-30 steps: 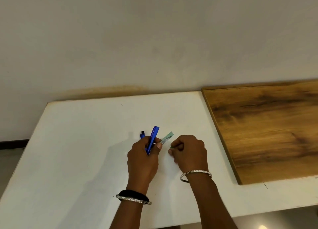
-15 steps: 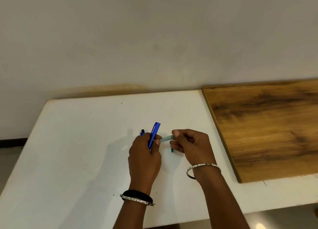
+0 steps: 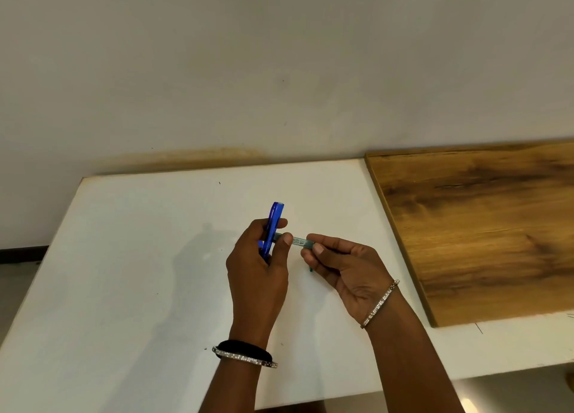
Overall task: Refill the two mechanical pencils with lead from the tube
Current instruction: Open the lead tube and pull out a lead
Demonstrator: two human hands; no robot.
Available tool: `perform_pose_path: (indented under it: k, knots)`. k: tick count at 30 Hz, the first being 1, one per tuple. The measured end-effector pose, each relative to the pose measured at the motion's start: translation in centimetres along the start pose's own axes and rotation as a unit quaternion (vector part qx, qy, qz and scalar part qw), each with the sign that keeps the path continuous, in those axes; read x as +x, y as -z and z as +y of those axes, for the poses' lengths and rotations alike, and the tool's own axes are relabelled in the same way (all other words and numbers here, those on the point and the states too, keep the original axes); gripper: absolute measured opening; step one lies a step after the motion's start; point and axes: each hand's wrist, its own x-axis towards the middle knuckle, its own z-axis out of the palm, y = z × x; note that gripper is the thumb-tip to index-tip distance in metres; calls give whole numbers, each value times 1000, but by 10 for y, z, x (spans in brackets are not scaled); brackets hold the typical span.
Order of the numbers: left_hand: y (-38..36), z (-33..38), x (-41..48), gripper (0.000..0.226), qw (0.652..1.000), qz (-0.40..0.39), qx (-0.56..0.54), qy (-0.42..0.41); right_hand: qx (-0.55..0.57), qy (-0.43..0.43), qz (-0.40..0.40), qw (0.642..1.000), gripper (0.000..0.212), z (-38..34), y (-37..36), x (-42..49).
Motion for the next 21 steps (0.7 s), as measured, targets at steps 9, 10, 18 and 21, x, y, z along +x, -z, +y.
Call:
perform_pose_path:
  k: [9,10,18,21]
  knots:
    - [6,-6,5,17,1000,14,4,20,22,13,0,1000,21,0,-1,3]
    - [6,-6,5,18,1000,14,3,24,22,15,-1,1000,21,1,-1,3]
    - [10,-2,6,26,999,13,-38,28,31,-14,-31,999,16,2,-4,1]
    - [11,-2,7,23,998,18,-45,35,42,-24,-45,998,19,2,-4,2]
